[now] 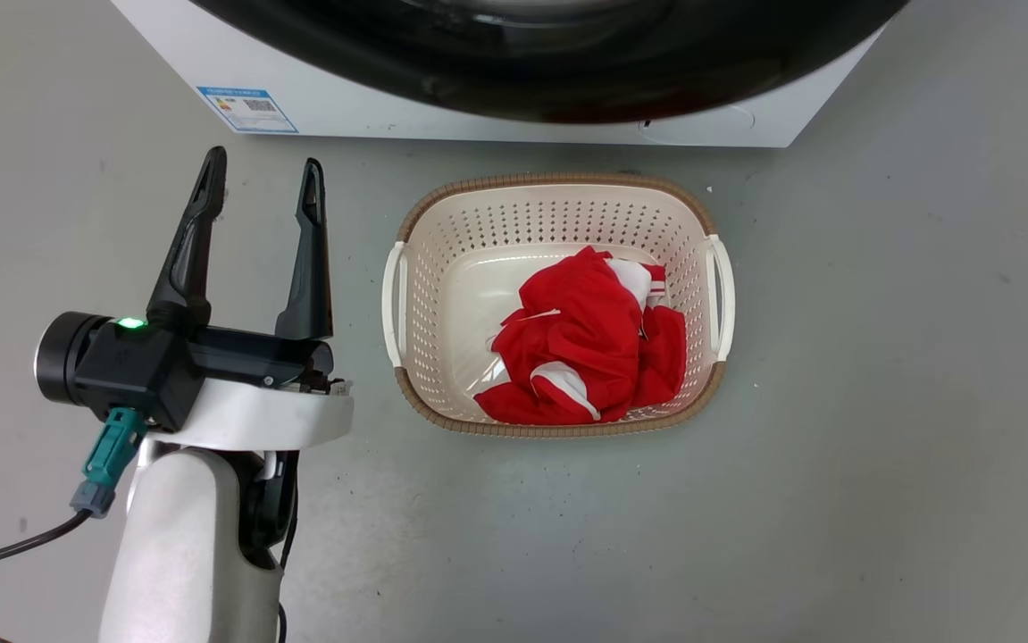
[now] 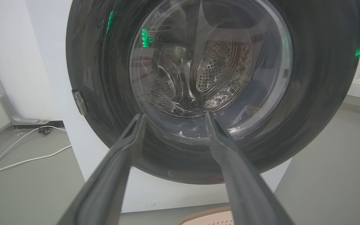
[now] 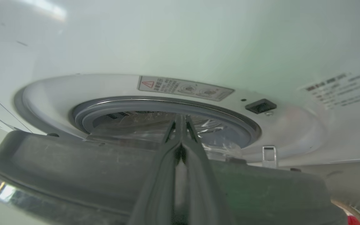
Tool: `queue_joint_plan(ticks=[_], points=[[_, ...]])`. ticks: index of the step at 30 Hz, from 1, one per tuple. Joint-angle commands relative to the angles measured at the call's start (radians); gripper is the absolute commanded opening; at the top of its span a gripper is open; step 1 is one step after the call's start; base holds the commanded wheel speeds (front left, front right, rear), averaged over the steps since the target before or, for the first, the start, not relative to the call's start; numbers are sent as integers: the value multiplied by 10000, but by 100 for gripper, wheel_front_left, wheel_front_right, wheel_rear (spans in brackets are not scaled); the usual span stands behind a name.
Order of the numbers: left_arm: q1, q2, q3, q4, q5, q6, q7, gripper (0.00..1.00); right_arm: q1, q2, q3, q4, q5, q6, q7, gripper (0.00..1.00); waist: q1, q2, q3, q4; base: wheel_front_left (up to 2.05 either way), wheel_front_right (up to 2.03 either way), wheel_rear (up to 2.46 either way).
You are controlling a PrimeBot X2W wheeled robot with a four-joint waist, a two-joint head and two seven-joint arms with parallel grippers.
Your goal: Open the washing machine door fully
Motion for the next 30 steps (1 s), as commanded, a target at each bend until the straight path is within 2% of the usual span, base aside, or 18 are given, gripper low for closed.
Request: queue_joint_plan(ticks=[1,14,30], points=[[-31,27,2,21,-23,2,-19,100,378,202,43,-2,28,0,228,0,-1,0,-79,-37,0,0,0],[453,-46,-151,391,40,1,-19,100,2166,323,-3,-1293,281,0,2606,0,-1,0,-1180,-250,0,0,0],[1566,-80,-183,794,202,1,-19,100,5083,1100,339,-3222,1012,0,4891,0,-1,0,-2992,-154,0,0,0]])
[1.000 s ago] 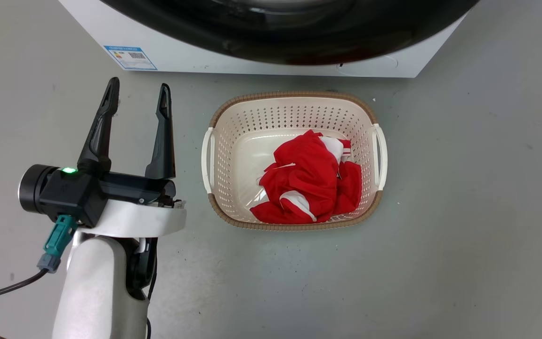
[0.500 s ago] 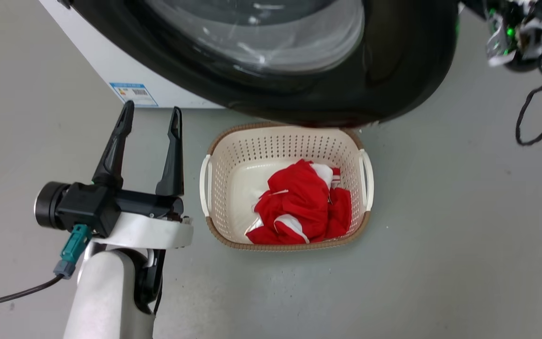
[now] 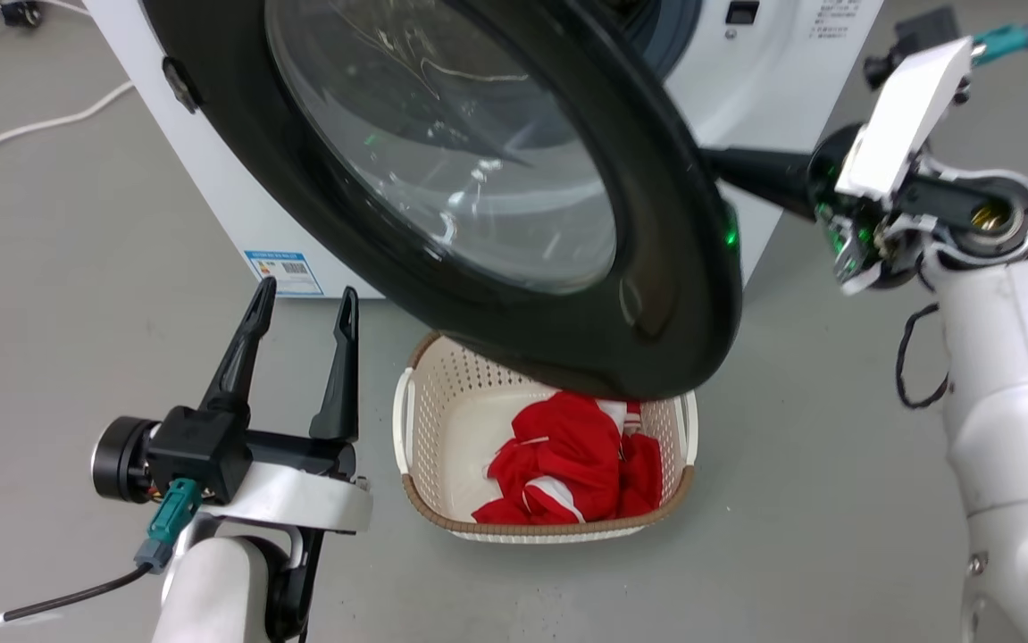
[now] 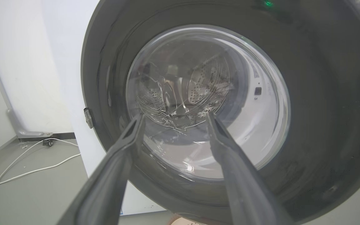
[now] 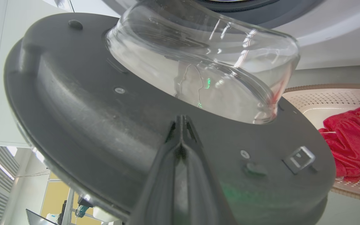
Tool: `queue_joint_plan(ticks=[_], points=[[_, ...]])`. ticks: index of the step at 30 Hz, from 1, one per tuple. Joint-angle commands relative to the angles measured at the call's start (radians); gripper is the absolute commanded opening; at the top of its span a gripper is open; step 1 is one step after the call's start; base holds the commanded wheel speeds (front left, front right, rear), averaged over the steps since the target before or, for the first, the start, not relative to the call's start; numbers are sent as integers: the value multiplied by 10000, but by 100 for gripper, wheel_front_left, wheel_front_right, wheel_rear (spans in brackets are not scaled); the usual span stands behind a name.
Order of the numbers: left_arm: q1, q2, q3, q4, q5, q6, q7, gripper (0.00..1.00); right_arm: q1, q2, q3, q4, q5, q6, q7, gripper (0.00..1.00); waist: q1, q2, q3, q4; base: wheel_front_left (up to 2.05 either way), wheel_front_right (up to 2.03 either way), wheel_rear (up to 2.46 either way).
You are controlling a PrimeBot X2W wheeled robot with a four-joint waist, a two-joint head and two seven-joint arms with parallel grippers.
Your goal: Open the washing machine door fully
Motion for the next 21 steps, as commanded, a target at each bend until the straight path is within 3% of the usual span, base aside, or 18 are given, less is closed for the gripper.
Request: queue_joint_plan(ticks=[1,10,21], points=[[178,3,-5,33,10,2,-21,100,374,144,125,-169,121,0,131,0,1,0,-243,86,0,0,0],[659,-31,-68,188,-16,0,-21,100,1845,269,1276,-1306,915,0,540,0,1,0,-826,377,0,0,0],[879,-49,-55,219,30,5,-21,100,2720,259,3589,-2001,2403,0,-624,0,1,0,-1042,531,0,0,0]])
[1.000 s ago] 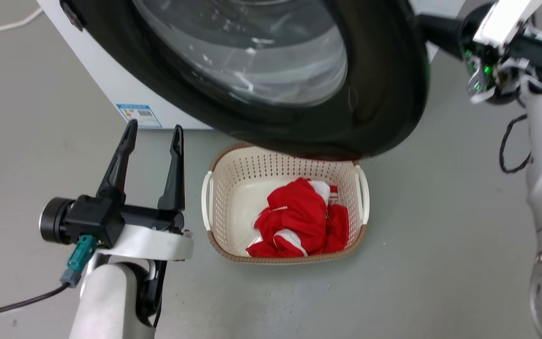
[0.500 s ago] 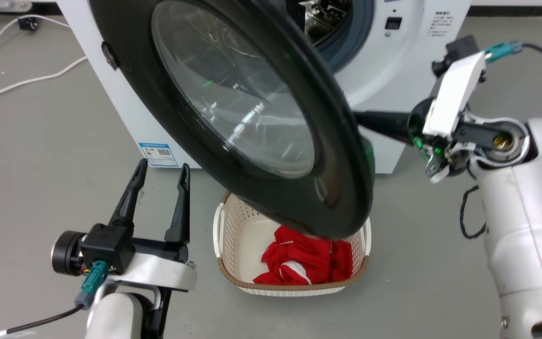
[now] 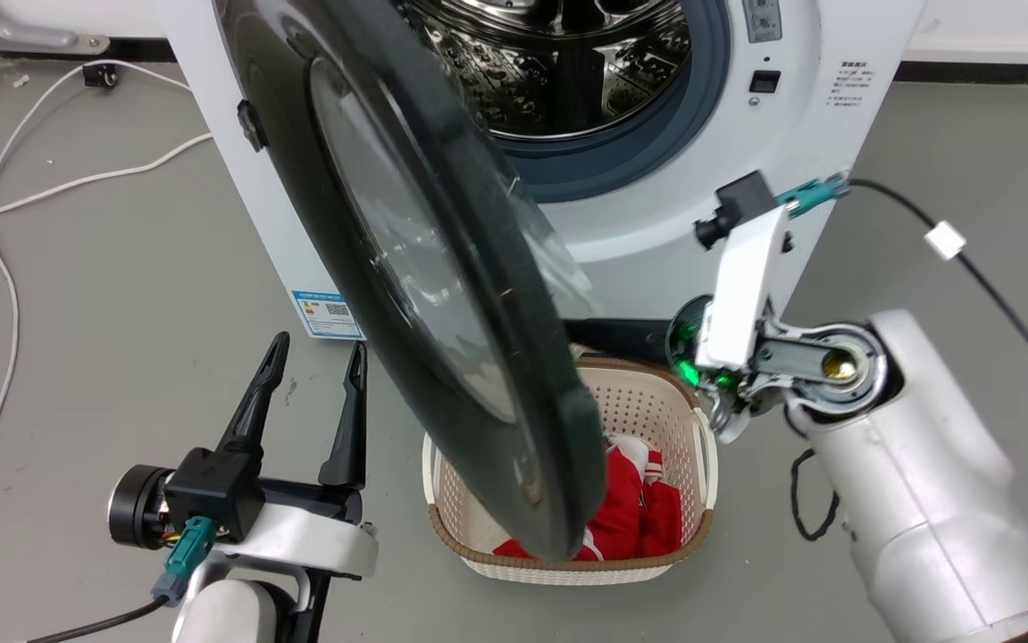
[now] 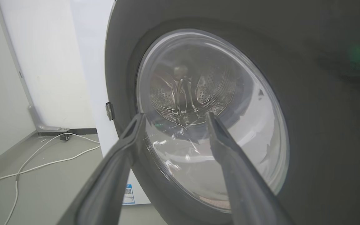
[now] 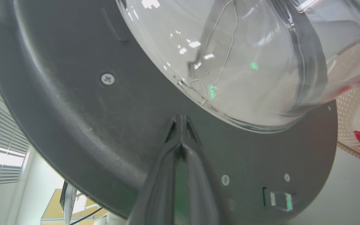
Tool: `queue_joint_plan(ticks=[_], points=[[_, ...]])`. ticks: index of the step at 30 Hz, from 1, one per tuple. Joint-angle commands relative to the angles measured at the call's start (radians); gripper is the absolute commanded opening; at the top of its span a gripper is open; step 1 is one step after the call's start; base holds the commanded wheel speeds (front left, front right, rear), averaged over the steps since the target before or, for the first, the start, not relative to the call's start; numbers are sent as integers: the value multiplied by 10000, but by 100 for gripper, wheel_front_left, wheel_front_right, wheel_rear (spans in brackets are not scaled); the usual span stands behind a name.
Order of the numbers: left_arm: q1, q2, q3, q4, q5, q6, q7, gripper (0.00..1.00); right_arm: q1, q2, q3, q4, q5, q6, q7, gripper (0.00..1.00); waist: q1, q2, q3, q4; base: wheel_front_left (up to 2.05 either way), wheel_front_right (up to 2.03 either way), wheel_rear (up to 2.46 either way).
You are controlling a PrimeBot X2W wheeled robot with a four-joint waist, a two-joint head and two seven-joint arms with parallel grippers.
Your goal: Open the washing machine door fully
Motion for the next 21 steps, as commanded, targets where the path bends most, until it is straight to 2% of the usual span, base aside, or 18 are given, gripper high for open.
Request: queue_joint_plan(ticks=[1,7,11,21], points=[[85,-5,8,20,25,5,-23,100,188,90,159,-45,100,0,-64,0,2,0,-22,13,0,0,0],[182,-16,-3,40,2,48,-21,100,269,81,1017,-243,807,0,-801,0,2,0,-92,8,0,0,0],[237,-21,-8,54,-44,87,-21,100,448,61,1082,-339,975,0,-1759,0,2,0,-167,-42,0,0,0],[508,-29,58,-19,-88,209,-21,100,1766,-349,-548,-691,898,0,-4230,0,2,0,-389,-315,0,0,0]])
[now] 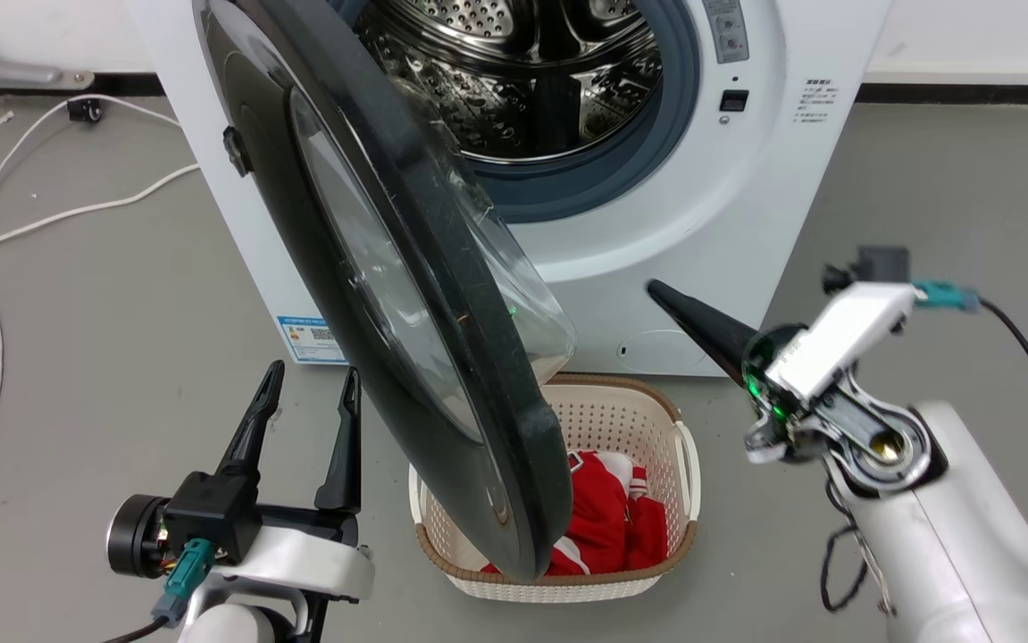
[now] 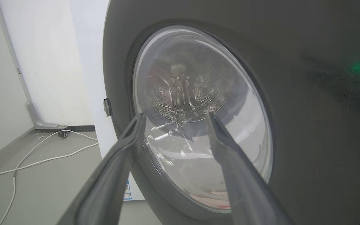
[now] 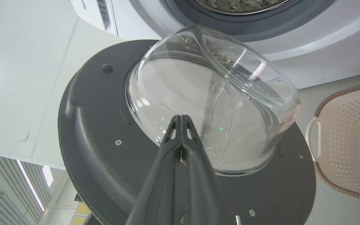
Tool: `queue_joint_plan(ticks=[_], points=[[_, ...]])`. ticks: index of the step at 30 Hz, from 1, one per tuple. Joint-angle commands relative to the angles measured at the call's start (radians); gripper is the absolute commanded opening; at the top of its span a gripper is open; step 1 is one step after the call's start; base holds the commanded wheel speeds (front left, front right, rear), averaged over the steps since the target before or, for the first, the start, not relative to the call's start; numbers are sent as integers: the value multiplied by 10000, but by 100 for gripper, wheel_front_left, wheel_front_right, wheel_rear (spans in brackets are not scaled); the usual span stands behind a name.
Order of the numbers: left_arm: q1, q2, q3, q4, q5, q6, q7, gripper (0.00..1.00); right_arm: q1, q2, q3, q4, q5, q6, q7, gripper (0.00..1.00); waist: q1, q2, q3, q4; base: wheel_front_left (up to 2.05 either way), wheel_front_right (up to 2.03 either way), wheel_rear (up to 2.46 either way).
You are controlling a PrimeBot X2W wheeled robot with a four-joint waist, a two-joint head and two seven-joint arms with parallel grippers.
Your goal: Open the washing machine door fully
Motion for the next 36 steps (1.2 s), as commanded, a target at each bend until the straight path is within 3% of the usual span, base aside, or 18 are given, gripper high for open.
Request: queue_joint_plan(ticks=[1,2,10,15,21,29,32,36], points=[[108,-11,20,-11,-7,44,-19,100,365,-61,-137,-106,-39,0,-246,17,1,0,-75,-53,0,0,0],[206,-12,56,-6,-8,54,-21,100,1155,-212,-578,-426,-271,0,-1048,100,1,0,-167,-154,0,0,0],[376,-13,136,34,-25,69,-19,100,3210,-92,-1408,-1230,-1408,0,-3450,100,1,0,-390,-303,0,0,0],[432,-11,178,20,-4,77,-19,100,3981,-58,-1672,-1357,-3173,0,-5208,100,1,0,-455,-362,0,0,0],[527,-12,305,44,22,88,-20,100,4448,-100,-2112,-1538,-6461,0,-6887,100,1,0,-537,-463,0,0,0],[551,-13,459,69,52,93,-20,100,5034,283,-3554,-3437,-11879,-1,-7402,100,1,0,-580,-500,0,0,0],[527,-13,473,55,67,91,-20,100,5288,399,-3769,-4436,-13309,-1,-7307,100,1,0,-570,-484,0,0,0],[486,-13,439,84,75,61,-19,100,5719,433,-3484,-5503,-14367,-3,-7050,100,1,0,-565,-460,0,0,0]])
